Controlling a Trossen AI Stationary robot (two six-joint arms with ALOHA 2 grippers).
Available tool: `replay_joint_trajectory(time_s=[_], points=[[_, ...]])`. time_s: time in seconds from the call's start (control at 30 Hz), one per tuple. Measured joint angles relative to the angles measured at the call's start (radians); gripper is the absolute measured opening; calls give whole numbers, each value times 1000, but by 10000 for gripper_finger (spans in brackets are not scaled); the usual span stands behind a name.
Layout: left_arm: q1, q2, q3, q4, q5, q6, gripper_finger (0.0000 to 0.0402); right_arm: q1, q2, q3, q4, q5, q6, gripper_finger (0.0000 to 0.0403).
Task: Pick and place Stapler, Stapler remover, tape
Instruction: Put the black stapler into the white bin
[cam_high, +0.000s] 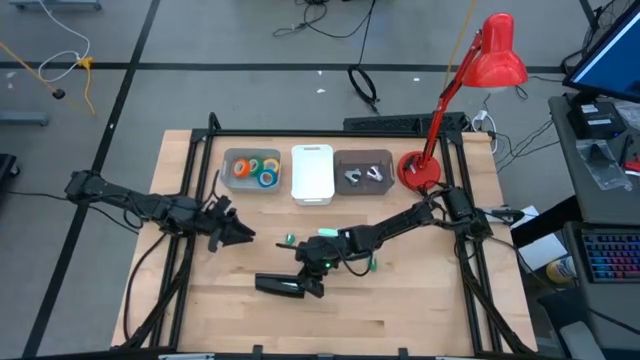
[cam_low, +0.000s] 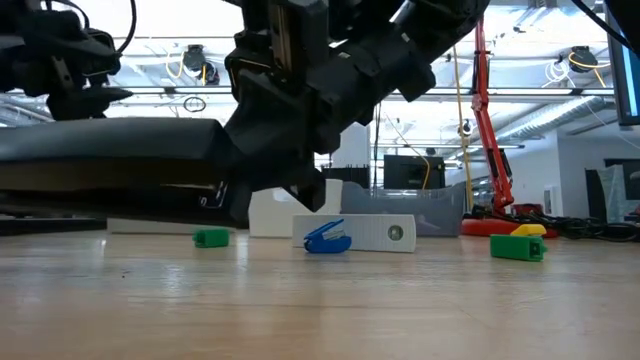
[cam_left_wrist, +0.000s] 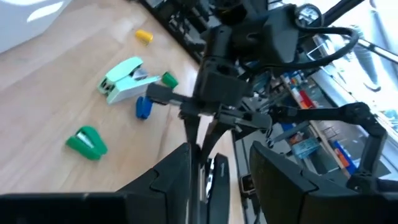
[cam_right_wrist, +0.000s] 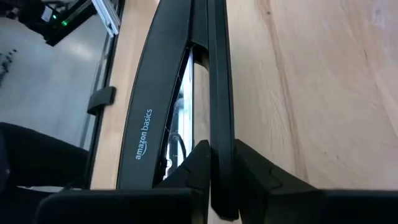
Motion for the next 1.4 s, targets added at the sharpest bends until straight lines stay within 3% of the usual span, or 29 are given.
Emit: replay_joint_trajectory(time_s=[0.33,0.67,0.9,1.17,1.4], points=[[1,0,0,76,0,65,163,-39,-1,0,37,-116,83,35],[-12,0,2,168,35,273,163,-84,-1,0,115,-288,196,35],[-66,14,67,159,35,417,163,-125,-1,1,226,-397,300,35],[-112,136,241,-77,-17,604,163,-165,-1,1,244,-587,417,35],[-141,324,428,-358,-89,684,163,-187,-2,1,272,-625,456,35]])
